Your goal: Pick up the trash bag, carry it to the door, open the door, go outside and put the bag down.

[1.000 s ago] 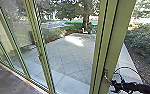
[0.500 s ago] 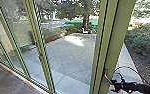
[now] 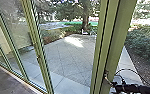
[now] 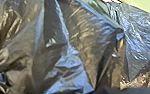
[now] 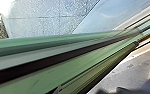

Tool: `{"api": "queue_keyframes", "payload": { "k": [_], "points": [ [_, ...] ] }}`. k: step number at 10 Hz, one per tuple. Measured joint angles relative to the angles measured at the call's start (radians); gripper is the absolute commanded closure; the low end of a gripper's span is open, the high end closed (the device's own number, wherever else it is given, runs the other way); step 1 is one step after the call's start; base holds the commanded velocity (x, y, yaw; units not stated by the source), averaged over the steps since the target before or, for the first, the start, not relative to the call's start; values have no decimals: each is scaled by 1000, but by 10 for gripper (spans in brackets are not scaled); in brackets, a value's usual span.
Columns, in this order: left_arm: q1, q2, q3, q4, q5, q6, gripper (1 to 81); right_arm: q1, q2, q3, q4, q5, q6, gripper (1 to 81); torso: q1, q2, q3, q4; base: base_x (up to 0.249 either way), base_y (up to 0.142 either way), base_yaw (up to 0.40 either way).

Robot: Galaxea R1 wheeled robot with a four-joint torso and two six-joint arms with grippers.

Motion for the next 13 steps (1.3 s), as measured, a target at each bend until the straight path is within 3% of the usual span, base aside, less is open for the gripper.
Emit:
{"api": "queue_keyframes", "payload": {
  "k": [4, 10, 11, 13],
  "points": [
    [0, 0, 0, 0, -1, -2, 811, 7, -3, -36, 0, 29, 20, 10, 1, 0, 0, 0, 93, 0, 0],
    [-2, 0, 0, 0, -2, -2, 811, 5, -5, -80, -9, 213, -1, 10, 6, 3, -3, 0, 58, 0, 0],
    [-2, -1, 0, 0, -2, -2, 811, 10, 0, -92, 0, 247, 27, 10, 7, 4, -3, 0, 0, 0, 0],
    [3, -1, 0, 0, -1, -2, 811, 29, 0, -96, -1, 271, 26, 10, 9, 5, -5, 0, 0, 0, 0]
  ]
}}
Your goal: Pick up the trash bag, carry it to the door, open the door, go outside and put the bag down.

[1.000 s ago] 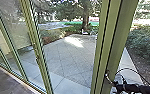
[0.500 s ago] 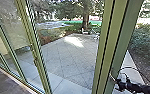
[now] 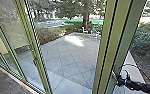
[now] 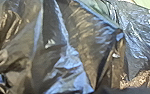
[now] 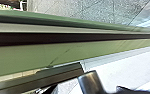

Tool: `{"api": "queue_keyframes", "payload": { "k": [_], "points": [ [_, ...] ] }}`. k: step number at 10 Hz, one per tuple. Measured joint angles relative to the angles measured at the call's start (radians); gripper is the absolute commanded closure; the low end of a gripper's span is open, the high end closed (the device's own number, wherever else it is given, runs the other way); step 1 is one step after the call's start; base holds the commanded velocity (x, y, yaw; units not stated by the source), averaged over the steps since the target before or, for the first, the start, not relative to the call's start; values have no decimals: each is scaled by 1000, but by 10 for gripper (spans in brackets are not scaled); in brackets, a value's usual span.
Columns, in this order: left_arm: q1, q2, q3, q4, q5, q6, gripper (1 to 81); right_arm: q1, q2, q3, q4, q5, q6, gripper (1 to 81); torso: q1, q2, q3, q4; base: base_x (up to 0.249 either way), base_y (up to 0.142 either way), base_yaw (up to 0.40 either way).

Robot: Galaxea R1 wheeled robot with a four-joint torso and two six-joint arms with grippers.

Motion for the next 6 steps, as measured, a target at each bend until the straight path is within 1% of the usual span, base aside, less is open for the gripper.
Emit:
{"api": "queue_keyframes", "payload": {
  "k": [3, 5, 6],
  "points": [
    [2, -1, 0, 0, 1, 0, 811, 8, -12, 23, -23, -27, -21, 10, 1, 1, 0, 0, 0, 0, 0],
    [3, -1, 1, 0, 2, 0, 811, 15, -26, 42, -71, -44, -32, 10, 0, 1, 0, 0, 0, 0, 0],
    [4, -4, 4, 0, 2, 0, 811, 28, -31, 43, -100, -70, -46, 10, 0, 1, 0, 0, 0, 0, 0]
  ]
}}
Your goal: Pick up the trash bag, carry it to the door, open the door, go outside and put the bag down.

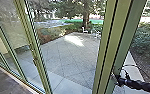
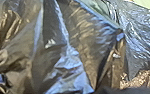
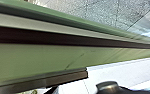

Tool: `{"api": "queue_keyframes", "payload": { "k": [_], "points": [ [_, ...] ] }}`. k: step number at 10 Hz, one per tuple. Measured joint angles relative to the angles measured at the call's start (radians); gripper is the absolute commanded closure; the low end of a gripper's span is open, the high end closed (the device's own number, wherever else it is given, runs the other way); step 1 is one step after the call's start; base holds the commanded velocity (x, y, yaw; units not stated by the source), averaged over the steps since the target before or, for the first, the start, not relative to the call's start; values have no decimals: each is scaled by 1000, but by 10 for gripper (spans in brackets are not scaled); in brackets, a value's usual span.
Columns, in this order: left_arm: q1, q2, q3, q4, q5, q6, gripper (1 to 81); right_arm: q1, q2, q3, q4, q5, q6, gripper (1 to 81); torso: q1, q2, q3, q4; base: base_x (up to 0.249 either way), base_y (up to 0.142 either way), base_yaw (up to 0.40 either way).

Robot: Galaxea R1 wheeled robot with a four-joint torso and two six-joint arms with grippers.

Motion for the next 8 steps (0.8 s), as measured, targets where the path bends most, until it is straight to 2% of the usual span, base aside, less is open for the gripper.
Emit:
{"api": "queue_keyframes", "payload": {
  "k": [3, 6, 8],
  "points": [
    [3, -2, 1, 0, 1, 0, 811, 25, -21, 21, -67, -37, -6, 10, 0, 0, -1, 1, 0, 0, 0],
    [3, -2, 1, 0, 1, 0, 811, 47, -56, 53, -100, -57, 2, 10, 0, 1, -1, 1, 0, 0, 0],
    [4, -2, 1, 0, 1, 0, 811, 83, -110, 89, -137, -90, -11, 10, 1, 1, -1, 2, 0, 0, 0]
  ]
}}
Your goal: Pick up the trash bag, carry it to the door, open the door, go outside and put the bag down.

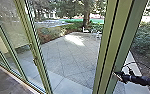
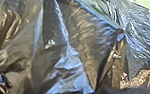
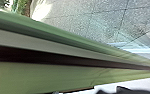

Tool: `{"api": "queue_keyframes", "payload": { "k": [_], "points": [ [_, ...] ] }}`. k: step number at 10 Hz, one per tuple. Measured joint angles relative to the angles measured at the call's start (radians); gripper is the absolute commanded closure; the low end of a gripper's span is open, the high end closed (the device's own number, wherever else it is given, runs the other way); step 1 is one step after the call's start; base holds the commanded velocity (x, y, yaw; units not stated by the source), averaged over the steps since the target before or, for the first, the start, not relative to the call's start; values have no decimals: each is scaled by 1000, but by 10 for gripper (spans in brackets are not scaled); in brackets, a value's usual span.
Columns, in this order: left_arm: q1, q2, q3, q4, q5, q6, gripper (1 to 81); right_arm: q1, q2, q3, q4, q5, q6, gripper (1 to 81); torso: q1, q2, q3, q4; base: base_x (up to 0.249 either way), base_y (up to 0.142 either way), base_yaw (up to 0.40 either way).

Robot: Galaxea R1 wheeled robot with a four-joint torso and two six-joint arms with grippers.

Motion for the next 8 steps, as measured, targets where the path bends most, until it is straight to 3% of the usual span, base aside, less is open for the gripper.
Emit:
{"api": "queue_keyframes", "payload": {
  "k": [8],
  "points": [
    [5, 3, 1, 0, -1, 0, 811, 131, -131, 149, -88, -97, 8, 10, 1, 0, 0, 1, 0, 0, 0]
  ]
}}
